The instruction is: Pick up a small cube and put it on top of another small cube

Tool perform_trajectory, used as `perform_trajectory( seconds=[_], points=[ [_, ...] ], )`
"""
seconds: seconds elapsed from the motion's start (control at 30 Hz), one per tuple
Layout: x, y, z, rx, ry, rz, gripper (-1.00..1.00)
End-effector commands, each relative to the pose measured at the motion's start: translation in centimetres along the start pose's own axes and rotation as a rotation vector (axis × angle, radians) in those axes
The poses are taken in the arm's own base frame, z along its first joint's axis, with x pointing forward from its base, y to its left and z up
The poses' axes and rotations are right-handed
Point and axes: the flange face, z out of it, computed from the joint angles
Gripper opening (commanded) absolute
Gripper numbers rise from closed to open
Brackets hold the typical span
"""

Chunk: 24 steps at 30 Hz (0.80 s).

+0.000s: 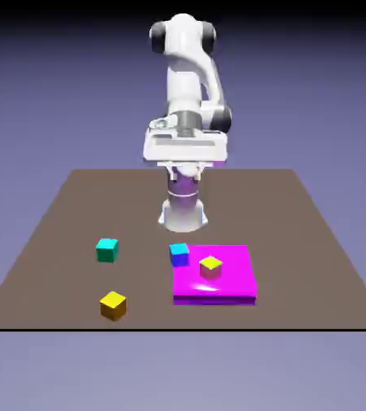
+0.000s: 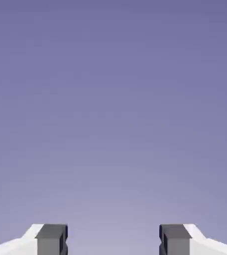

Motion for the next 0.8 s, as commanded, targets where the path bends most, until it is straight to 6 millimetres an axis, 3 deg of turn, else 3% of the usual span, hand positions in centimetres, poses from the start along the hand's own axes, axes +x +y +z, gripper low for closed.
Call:
perform_trajectory(
  seconds=[0.0, 0.37, 0.77],
  points=[
    [0.3, 0.5, 1.0, -0.016, -0.008, 0.027, 0.0],
    [1.6, 8.3, 12.3, -0.221, -0.058, 0.295, 0.0],
    [-0.1, 21.2, 22.0, -0.486, -0.037, 0.509, 0.0]
  ],
)
